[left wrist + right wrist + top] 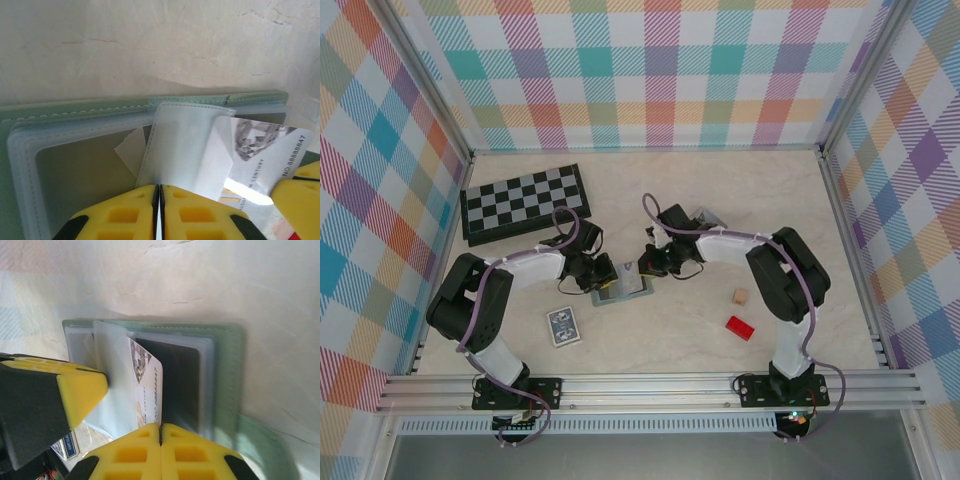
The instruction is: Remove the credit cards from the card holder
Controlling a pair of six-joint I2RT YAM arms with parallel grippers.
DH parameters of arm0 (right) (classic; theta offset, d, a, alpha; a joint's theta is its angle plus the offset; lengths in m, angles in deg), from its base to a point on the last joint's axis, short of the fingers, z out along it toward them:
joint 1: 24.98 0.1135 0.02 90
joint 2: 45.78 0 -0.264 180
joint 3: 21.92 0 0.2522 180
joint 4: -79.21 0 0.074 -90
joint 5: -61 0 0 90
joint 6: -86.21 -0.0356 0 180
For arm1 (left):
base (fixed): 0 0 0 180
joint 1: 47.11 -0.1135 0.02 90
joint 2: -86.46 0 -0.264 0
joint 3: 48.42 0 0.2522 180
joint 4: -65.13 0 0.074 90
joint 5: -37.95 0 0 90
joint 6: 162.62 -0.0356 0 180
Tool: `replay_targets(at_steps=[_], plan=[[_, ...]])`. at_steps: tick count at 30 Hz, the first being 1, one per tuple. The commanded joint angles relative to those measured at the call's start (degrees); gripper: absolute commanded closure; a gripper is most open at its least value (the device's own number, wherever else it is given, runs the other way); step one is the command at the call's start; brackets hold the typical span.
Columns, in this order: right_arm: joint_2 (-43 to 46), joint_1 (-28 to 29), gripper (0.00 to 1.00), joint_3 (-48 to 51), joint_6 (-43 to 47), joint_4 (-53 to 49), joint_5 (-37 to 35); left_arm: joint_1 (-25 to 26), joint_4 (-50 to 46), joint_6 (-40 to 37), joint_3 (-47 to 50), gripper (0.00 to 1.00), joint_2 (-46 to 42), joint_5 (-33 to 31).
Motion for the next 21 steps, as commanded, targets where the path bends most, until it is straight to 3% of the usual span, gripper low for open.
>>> replay_targets(at_steps=[1,5,11,18,21], plan=[[4.13,-1.89,0.95,2.77,0.67,3.61,0.98,0.2,-2.11,-0.22,0.69,0.85,-0.87,-0.23],[8.08,-3.71,0.95,6.06,-0.47,9.0,5.33,0.27,-1.19,0.39,-0.28,0.76,-3.53,1.63],[12.41,-6.95,0.95,8.75,-3.34,16.13,13.15,-0.8,5.61,3.28,-0.13,0.47,-9.79,6.42],[11.82,-10.16,0.95,8.9,-11.79,27.82,24.93,-2.6,21.21,7.78,2.88,0.18,-12.69,18.66],[10.75,-10.79,0.95,8.97,-15.45,32.6,27.72,-2.8,30.83,11.84,5.47,0.17,-10.51,22.71]])
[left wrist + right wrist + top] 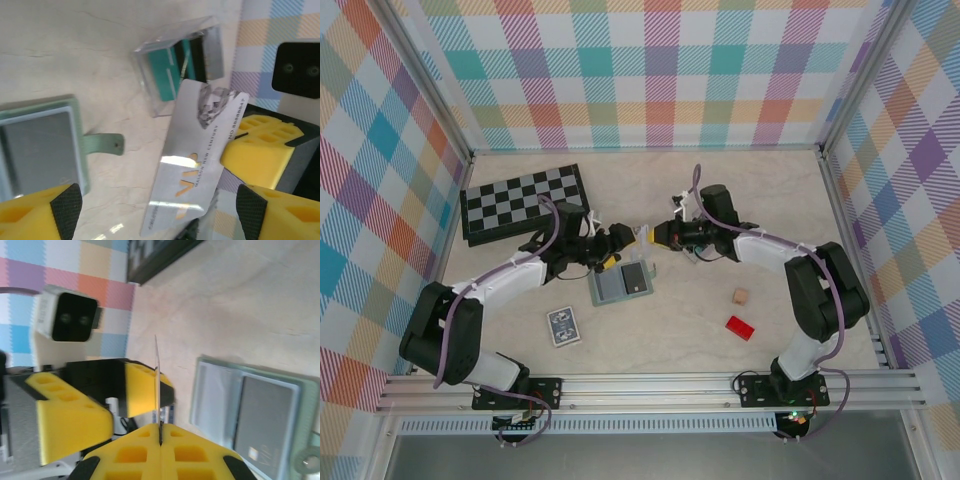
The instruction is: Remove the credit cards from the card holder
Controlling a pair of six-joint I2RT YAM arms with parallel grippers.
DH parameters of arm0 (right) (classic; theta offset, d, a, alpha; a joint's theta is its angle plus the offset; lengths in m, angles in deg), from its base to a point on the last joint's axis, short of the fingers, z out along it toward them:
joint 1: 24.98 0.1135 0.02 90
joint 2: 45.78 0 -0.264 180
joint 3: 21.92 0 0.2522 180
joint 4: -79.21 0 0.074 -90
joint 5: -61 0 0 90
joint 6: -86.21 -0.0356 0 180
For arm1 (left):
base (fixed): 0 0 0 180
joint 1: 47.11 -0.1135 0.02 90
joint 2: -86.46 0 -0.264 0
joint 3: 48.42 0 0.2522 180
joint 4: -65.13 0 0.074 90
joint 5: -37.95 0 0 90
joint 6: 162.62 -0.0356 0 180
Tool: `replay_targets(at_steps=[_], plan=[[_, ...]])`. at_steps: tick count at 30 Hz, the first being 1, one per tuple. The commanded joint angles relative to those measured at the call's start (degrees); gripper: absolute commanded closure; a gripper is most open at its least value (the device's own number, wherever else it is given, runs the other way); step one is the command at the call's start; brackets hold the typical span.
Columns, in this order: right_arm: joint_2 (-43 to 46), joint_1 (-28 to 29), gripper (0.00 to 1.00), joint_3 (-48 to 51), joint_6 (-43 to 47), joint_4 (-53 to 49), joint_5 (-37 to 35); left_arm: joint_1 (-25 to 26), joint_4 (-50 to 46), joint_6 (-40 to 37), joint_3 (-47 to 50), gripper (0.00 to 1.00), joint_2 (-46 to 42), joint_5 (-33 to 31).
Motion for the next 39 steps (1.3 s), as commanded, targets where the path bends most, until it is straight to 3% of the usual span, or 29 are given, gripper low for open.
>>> replay_targets(at_steps=[1,3,10,16,22,28,30,34,39], plan=[[-1.11,-0.7,0.95,0.62,-5.93,9.67,7.25,-0.65,13.94,5.24,2.9,0.17,2.29,8.23],[-1.67,-1.05,0.95,0.75,-7.74,11.89,8.35,-0.72,17.85,6.62,3.19,0.21,3.11,9.35],[-2.52,-2.55,0.95,2.02,-11.07,15.14,9.9,-0.98,23.88,7.42,3.88,0.53,1.93,9.81],[-3.15,-2.65,0.92,2.02,-12.88,17.19,11.18,-1.0,30.6,10.59,4.76,0.86,2.98,10.8],[-4.4,-0.75,0.78,0.33,-14.83,18.36,12.18,-0.51,33.4,12.06,4.89,0.95,3.56,10.26],[-5.01,0.39,0.84,-0.53,-15.82,19.07,10.53,-0.09,31.62,11.7,4.56,0.95,3.74,9.32],[-4.3,-0.11,0.91,-0.44,-13.85,16.67,9.29,-0.15,28.87,10.67,4.64,0.89,3.03,8.36],[-1.01,-2.85,0.96,-2.28,-2.88,1.45,4.92,-0.97,15.23,5.33,3.91,0.61,-0.87,3.14],[4.62,-6.21,0.99,-8.84,17.75,-24.03,-10.07,-1.25,-11.15,-5.33,-0.06,0.26,-7.2,-12.06]])
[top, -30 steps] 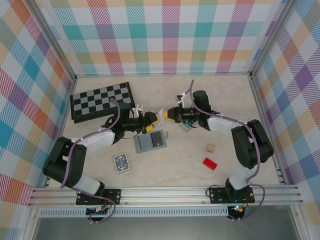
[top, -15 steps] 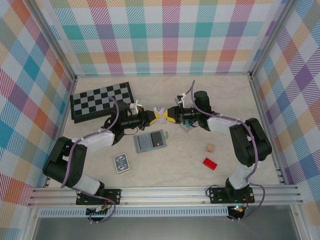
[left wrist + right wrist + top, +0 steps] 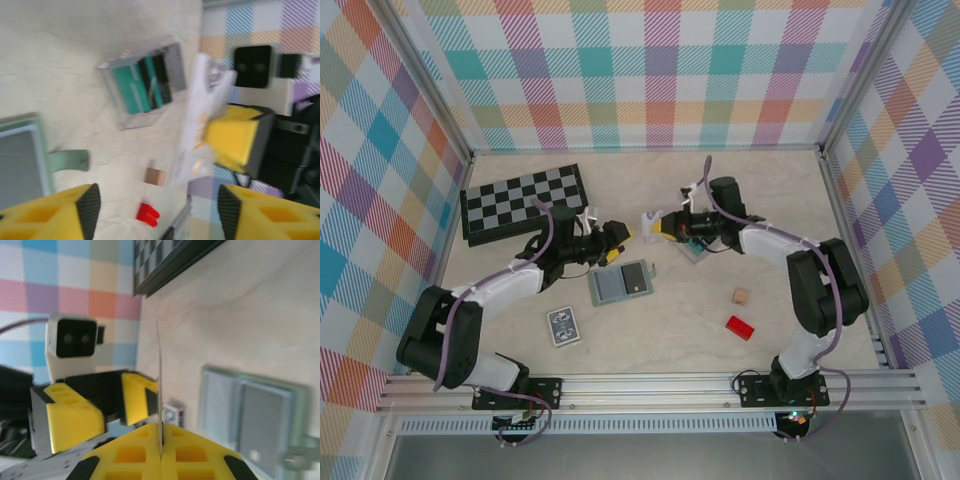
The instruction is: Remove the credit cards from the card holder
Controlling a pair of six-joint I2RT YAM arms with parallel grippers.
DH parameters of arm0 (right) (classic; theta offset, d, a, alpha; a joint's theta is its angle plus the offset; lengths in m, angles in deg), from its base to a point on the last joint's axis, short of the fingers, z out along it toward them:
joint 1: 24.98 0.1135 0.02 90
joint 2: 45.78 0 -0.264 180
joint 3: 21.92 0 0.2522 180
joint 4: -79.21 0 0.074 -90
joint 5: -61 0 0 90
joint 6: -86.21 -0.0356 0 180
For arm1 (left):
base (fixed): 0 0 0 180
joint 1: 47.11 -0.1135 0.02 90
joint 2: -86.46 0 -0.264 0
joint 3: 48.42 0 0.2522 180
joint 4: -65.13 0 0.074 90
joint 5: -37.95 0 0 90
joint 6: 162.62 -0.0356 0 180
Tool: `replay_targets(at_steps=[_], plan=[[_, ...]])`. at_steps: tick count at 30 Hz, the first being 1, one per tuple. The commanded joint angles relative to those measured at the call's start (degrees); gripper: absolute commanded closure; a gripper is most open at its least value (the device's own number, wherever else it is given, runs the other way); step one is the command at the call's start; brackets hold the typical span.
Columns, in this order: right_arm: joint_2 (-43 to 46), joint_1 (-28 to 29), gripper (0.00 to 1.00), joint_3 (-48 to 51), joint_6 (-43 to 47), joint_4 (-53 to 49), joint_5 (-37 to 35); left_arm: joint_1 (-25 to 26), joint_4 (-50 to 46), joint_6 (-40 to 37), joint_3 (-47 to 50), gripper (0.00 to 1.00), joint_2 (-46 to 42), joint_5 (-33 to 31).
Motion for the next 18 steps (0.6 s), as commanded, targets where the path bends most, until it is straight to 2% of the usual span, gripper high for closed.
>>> replay_targets(at_steps=[1,4,9,13,18], plan=[[5.49,-1.78,0.99,-6.21,19.09,-20.3,-13.64,-0.48,-21.77,-9.86,-4.32,0.21,-4.96,-13.57],[6.42,-2.44,0.99,-10.39,27.16,-27.59,-23.87,-0.57,-31.7,-13.33,-5.69,0.13,-7.6,-21.21],[5.7,-2.71,0.98,-16.1,39.38,-33.12,-33.51,-0.61,-41.36,-17.42,-7.72,0.01,-11.1,-30.35],[0.97,-3.82,0.98,-22.71,46.86,-38.61,-37.46,-0.83,-46.7,-21.6,-9.22,0.0,-12.11,-34.8],[-3.8,-3.92,0.99,-26.78,57.62,-41.72,-41.51,-1.01,-48.07,-23.73,-9.35,0.0,-11.63,-35.79]])
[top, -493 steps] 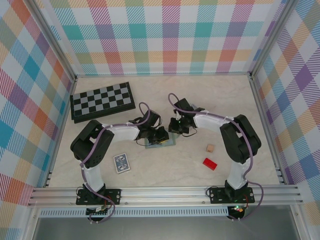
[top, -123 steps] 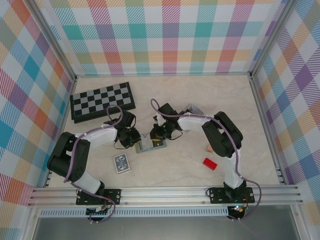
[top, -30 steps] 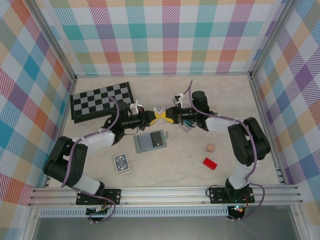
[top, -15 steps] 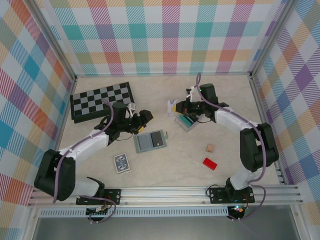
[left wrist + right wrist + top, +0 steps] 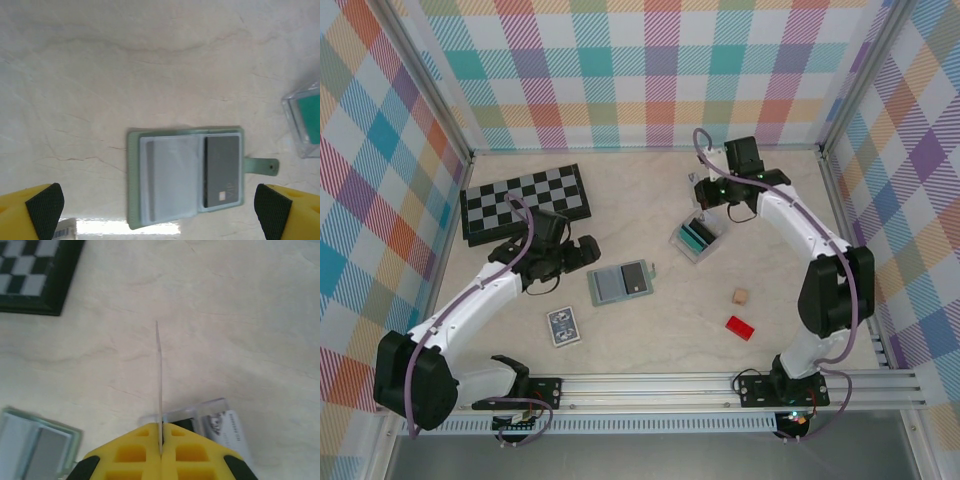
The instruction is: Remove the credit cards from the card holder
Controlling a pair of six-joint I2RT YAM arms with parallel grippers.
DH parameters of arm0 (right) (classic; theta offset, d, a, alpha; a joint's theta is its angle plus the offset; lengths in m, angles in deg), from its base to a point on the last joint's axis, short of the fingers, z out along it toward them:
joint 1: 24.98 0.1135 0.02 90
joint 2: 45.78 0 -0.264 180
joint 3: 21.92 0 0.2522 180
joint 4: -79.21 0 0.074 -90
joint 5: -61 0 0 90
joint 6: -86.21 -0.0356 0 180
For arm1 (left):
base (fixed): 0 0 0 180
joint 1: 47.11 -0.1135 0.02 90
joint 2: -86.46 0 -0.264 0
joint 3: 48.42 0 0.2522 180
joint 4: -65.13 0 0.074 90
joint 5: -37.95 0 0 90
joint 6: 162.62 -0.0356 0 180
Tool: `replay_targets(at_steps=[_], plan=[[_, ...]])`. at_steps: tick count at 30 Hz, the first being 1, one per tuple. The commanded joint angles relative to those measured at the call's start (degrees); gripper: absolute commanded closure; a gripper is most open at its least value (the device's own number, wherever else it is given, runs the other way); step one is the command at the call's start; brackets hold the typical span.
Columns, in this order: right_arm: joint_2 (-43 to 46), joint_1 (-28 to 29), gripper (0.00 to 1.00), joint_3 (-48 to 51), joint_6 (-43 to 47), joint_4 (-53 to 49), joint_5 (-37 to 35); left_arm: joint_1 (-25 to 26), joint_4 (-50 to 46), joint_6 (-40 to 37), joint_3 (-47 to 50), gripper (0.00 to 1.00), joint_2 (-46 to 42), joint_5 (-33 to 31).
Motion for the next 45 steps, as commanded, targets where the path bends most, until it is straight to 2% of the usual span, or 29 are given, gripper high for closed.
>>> replay_targets(at_steps=[1,10,25,36,41,45], plan=[[-3.57,-0.47,0.99,-3.71,11.78,-6.99,-5.12,-0.63,-4.18,-3.5,-1.19,0.0,-0.31,-2.86],[-9.5,-1.21,0.97,-9.01,22.65,-14.46,-8.27,-0.72,-2.37,-4.06,0.52,0.0,0.0,0.38],[-12.68,-1.77,0.95,-7.05,26.93,-18.28,-13.73,-0.72,-1.5,-3.22,2.07,0.0,-0.22,2.18],[-12.16,-1.8,0.79,-7.49,25.23,-18.16,-15.39,-0.72,-1.41,-2.72,3.25,0.0,-0.83,2.08],[-6.9,-1.7,0.76,-7.46,21.74,-16.86,-11.54,-0.72,-1.28,-1.95,3.26,0.0,-0.71,2.51],[-1.44,-1.29,0.62,-7.11,14.56,-15.58,-4.99,-0.72,-0.11,-0.2,3.37,0.0,0.16,4.36]])
